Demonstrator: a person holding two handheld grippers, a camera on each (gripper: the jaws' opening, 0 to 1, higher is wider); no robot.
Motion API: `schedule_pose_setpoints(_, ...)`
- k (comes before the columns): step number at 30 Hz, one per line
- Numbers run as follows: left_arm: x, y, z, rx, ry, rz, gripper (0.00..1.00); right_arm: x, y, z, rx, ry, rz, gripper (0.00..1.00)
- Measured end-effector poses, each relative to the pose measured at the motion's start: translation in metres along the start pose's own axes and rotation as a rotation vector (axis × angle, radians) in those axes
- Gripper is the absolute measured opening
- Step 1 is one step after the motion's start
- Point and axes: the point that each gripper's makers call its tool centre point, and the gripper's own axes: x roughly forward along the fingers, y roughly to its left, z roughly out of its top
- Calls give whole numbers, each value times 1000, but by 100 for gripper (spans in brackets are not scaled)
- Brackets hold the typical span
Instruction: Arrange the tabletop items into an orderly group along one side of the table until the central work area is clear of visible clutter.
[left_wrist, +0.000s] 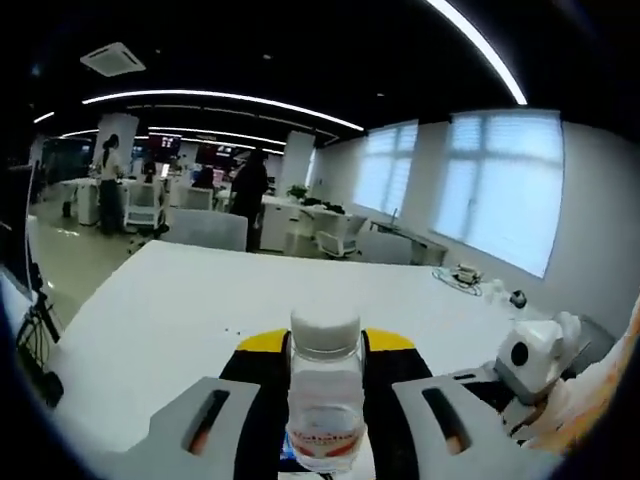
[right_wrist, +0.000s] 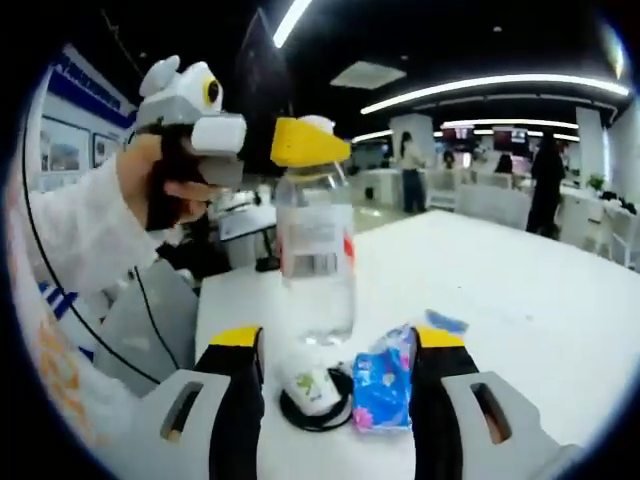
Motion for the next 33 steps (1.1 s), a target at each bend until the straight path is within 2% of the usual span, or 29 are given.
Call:
schedule_pose_setpoints(3, 6, 27, -1, 18, 8, 41, 25, -11, -14, -5, 43, -4, -38, 59)
schedule_pose_setpoints(6, 12, 54, -2, 27, 25, 88, 25, -27, -34, -18, 106, 10, -106, 58)
schedule_pose_setpoints(13, 25, 91, -7, 57, 47, 127, 25, -60, -66, -39, 203, 18, -217, 57)
schedule_pose_setpoints(17, 34, 118, -17, 82, 83, 165, 25, -72, -79, -49, 252, 25, -267, 56)
schedule_pose_setpoints(20, 42, 140, -25, 111, 107, 183, 25, -76, -85, -52, 272, 27, -290, 56)
schedule_pose_setpoints(25, 53, 177, -38, 115, 137, 204, 25, -74, -89, -55, 305, 31, -298, 56)
schedule_pose_setpoints(33, 64, 218, -61, 123, 195, 227, 25, -62, -84, -65, 319, 76, -277, 55)
